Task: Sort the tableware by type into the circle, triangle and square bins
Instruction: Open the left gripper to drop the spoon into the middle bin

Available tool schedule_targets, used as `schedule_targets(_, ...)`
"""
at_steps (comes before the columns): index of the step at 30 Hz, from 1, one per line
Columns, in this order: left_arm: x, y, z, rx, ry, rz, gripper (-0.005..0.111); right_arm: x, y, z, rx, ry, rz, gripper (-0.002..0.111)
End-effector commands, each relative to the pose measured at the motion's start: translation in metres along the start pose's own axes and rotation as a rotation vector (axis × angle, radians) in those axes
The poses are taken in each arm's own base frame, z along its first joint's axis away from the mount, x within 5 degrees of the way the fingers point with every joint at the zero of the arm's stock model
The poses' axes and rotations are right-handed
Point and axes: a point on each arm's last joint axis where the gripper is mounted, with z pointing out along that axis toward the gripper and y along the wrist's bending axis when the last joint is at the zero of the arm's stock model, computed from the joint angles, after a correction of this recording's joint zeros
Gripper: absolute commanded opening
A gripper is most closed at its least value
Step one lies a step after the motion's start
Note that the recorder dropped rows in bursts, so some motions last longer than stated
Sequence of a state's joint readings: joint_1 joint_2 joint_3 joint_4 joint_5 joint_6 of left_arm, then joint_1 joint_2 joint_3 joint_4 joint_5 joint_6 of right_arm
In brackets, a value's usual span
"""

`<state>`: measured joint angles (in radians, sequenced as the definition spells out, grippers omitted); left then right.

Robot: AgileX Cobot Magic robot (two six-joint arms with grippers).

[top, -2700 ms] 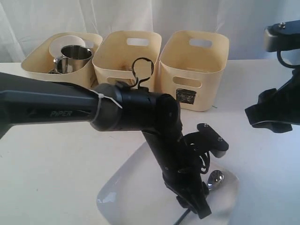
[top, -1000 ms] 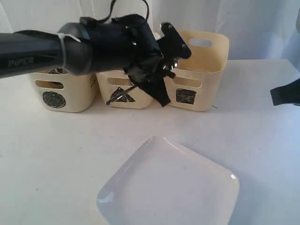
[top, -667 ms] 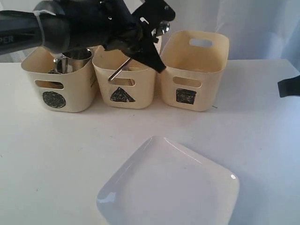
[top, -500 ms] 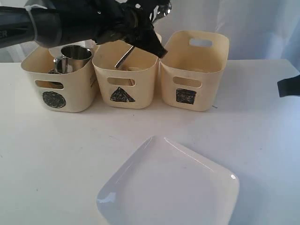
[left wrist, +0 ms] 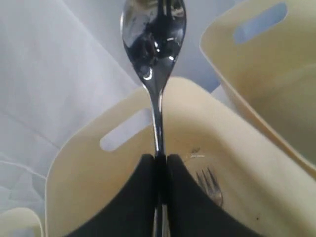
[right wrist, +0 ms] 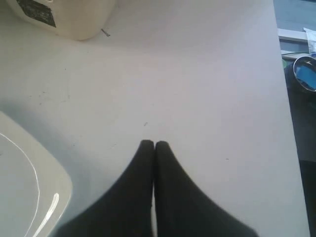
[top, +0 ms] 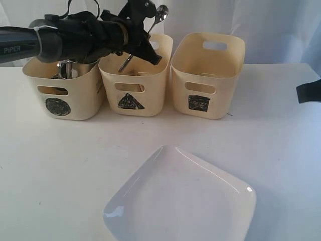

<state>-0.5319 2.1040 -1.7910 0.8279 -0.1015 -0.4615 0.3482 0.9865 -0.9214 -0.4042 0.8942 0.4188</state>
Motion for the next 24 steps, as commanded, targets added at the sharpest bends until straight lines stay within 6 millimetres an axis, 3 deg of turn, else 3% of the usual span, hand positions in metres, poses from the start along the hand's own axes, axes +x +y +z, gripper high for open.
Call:
schedule_targets(1, 0.002, 0.007, 0.000, -0.018, 0.020, -0.039, 0.000, 0.000, -0.001, -0.001, 0.005, -0.017, -0.003, 0.000)
schedule_targets(5, 0.002, 0.006, 0.000, -0.012, 0.024, -0.109, 0.004, 0.000, -0.001, -0.001, 0.005, -0.017, -0.001, 0.000)
schedule_targets(7, 0.003, 0.006, 0.000, -0.011, 0.032, -0.141, 0.014, 0.000, -0.001, -0.001, 0.005, -0.017, -0.001, 0.000)
schedule_targets(12, 0.006, 0.006, -0.001, -0.013, 0.059, -0.183, 0.051, 0.000, -0.001, -0.001, 0.006, -0.015, -0.004, 0.000)
schedule_targets(14, 0.007, 0.006, -0.001, -0.017, 0.079, -0.185, 0.057, 0.000, -0.001, -0.001, 0.006, -0.015, -0.004, 0.000)
schedule_targets(20, 0.004, 0.008, -0.004, -0.023, 0.088, -0.193, 0.058, 0.004, -0.003, -0.001, 0.026, 0.029, -0.004, 0.002)
schedule_targets(24, -0.008, 0.015, -0.017, -0.044, 0.087, -0.199, 0.058, 0.006, -0.004, -0.001, 0.035, 0.051, -0.030, 0.013)
